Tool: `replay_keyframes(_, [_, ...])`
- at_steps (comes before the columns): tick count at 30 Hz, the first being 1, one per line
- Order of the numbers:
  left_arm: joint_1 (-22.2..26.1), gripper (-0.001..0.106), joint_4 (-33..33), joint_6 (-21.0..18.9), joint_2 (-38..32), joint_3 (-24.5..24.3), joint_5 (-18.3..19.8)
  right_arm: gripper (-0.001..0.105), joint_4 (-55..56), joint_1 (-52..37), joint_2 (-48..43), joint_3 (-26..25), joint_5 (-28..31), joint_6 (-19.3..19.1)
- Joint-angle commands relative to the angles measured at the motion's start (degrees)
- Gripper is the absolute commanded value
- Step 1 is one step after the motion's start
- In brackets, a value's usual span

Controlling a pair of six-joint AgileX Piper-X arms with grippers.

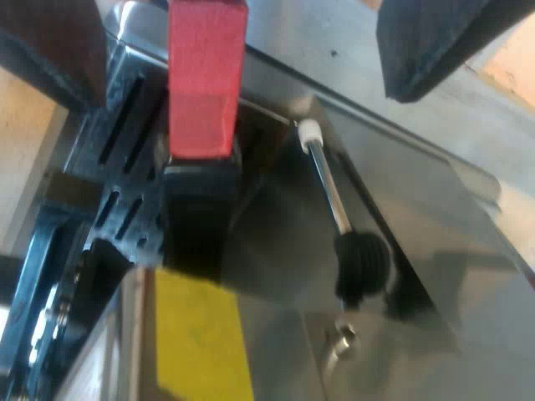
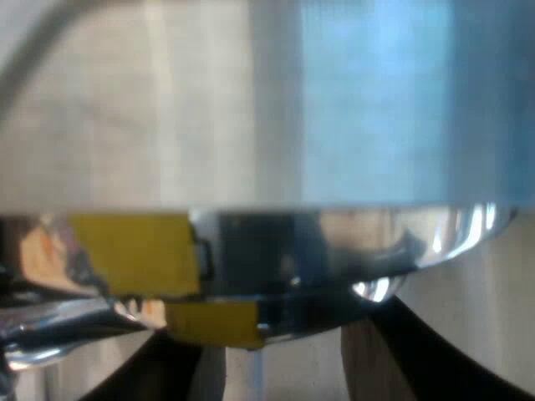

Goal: Put the handle in the coffee machine

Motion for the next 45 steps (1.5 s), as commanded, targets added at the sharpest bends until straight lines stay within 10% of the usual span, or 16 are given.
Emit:
replay_keyframes(1, [0.37,0.064,3.10,0.34,-1.11,-1.58,2.04,0.036,-4.89,-0.18,-1.37,-1.02,0.01,-0.18])
replay_keyframes(7, [0.36,0.001,9.11,0.34,-1.10,-6.93,0.57,0.036,-4.89,-0.18,-1.37,-1.02,0.01,-0.18])
replay_keyframes(31, [-10.29,0.001,5.08,-8.02,15.07,-15.51,-22.15,0.036,-4.89,-0.18,-1.37,-1.02,0.01,-0.18])
replay_keyframes(45, [-10.93,0.001,15.88,-3.46,15.74,-15.51,-22.93,0.036,-4.89,-0.18,-1.37,-1.02,0.01,-0.18])
